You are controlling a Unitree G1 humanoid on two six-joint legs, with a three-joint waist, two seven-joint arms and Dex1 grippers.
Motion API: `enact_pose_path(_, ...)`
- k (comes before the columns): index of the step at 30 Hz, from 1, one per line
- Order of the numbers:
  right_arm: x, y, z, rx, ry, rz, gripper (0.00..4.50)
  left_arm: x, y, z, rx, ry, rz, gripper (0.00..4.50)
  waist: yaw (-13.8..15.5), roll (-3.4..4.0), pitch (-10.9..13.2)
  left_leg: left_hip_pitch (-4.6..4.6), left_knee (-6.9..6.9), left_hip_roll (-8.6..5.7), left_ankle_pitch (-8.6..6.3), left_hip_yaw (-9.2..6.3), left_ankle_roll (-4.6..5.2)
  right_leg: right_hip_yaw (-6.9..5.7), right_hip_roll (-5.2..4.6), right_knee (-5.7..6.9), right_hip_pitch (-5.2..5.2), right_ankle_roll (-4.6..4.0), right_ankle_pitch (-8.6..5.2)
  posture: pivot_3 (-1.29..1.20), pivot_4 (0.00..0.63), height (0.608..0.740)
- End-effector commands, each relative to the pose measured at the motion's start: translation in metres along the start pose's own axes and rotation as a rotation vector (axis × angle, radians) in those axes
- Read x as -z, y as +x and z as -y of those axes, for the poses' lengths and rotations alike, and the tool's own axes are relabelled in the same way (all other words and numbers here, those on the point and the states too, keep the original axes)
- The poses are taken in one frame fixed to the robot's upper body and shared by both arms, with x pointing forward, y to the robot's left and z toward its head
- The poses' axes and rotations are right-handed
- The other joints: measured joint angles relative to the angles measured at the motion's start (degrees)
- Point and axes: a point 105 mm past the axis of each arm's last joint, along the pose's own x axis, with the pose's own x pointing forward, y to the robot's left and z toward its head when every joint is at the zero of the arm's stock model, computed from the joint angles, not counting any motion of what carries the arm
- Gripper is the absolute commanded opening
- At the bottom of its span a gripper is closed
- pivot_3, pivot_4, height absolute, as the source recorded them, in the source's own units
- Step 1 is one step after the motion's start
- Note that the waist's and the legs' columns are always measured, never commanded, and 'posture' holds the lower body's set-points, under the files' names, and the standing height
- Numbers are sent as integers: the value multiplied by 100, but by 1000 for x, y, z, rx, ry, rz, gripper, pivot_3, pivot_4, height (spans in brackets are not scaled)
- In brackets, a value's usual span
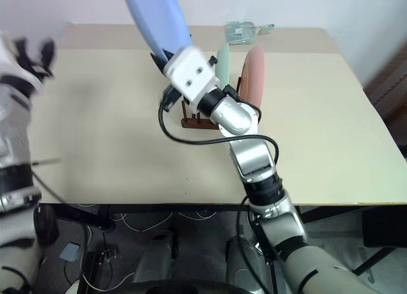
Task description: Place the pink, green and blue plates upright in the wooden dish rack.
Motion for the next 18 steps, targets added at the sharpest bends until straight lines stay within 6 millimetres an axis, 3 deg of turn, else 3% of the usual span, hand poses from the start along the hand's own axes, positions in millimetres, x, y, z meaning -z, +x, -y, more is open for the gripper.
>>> enact_pose_path(1, -13, -17, 4, 41, 278, -2, 0, 10, -20, 58, 246, -57, 55, 2820, -4, -2, -1, -1, 0, 0, -1, 0, 0, 0, 0, 0, 0, -2, 0, 0, 150, 740)
enact_pose_path(4, -11, -23, -2, 54, 438, -41, 0, 28, -39, 86, 377, -52, 14, 2820, -38, -2, 0, -7, 2, 13, 1, 0, -3, -1, 7, 5, -19, -22, 6, 0, 150, 740)
enact_pose_path(8, -5, -25, -6, 83, 548, -89, 0, 39, -45, 92, 408, -61, -14, 2820, -57, 9, -1, -6, 1, 25, 2, 0, -5, 3, 21, 9, -31, -46, 5, 0, 150, 740)
enact_pose_path(14, 14, -26, -6, 125, 567, -186, 0, 42, -54, 108, 506, -16, -15, 2820, -42, 9, -1, -10, 1, 24, 3, 1, -2, 5, 21, 2, -32, -46, 4, 0, 150, 740)
enact_pose_path(18, 23, -23, 6, 190, 554, -217, 0, 38, -63, 122, 579, -24, 10, 2820, -40, 9, -2, -10, 1, 25, 2, 2, -2, 5, 21, 2, -32, -48, 4, 0, 150, 740)
